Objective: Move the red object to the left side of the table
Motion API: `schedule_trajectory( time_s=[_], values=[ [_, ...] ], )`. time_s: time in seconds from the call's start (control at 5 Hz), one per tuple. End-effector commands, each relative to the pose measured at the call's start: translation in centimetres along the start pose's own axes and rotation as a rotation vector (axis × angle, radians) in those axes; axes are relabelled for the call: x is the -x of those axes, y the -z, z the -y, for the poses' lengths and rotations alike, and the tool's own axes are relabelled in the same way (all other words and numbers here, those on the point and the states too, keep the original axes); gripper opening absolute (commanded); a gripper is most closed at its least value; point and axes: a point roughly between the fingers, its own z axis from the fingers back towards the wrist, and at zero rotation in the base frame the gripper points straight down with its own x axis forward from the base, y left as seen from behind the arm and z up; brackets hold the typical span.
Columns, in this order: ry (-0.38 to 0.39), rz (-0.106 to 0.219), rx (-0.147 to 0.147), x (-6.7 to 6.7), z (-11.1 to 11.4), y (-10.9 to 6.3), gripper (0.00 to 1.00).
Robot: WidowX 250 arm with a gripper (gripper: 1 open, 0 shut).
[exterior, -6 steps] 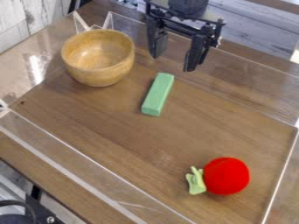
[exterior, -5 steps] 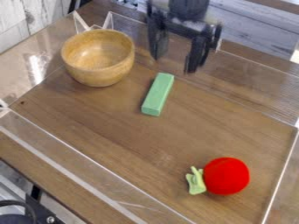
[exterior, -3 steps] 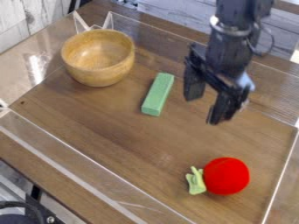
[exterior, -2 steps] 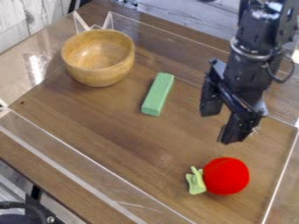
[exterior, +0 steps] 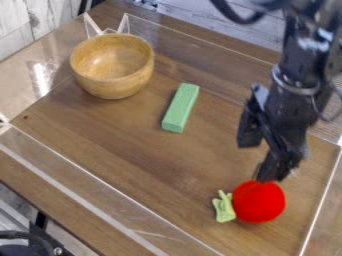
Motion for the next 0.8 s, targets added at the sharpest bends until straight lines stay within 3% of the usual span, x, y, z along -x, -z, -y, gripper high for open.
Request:
schedule_trajectory(
  time_s=[0.0,0.4,0.6],
  values=[
    [0.054,0.031,-0.033,-0.9,0.7,0.3,1.00],
    [0.062,0.026,-0.059,0.2,3.4,-1.7,1.00],
    [0.025,0.013,-0.066,1.3,4.2,-3.4,1.00]
  ],
)
